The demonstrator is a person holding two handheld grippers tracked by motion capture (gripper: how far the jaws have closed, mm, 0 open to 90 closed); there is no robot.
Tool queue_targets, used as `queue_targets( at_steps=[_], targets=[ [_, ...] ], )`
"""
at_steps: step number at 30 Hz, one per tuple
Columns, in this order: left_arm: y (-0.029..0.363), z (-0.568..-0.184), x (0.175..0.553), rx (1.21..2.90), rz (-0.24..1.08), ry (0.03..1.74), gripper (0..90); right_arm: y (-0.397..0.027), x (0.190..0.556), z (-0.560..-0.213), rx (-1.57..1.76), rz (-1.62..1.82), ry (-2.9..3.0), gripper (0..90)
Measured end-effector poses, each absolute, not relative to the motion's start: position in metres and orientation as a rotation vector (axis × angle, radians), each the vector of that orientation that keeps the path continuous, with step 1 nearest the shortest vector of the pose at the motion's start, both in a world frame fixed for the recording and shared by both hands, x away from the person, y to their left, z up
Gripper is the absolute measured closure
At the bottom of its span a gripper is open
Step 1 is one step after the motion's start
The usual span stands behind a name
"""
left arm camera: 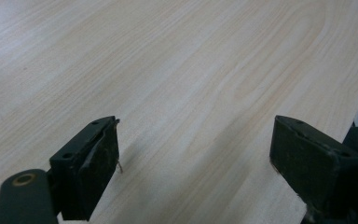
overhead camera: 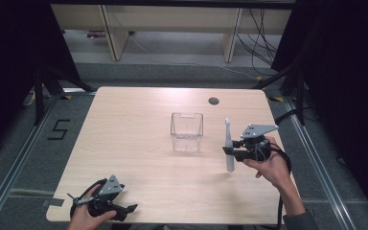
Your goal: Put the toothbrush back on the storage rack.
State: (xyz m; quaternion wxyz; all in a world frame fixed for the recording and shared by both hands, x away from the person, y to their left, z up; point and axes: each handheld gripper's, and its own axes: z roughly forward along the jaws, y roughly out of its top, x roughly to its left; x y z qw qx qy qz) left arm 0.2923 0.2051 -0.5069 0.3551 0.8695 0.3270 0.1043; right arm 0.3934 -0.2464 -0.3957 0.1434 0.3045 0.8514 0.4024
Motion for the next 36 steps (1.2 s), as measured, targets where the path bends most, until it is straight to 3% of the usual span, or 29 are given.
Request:
queue_targets(
  at_steps=[36],
  targets=[
    [0.206,-0.507,0.293,2.250,0.271,0.844,15.2,-0.230,0.432,-0.384,0.917,1.444,2.205,67.2]
  ],
)
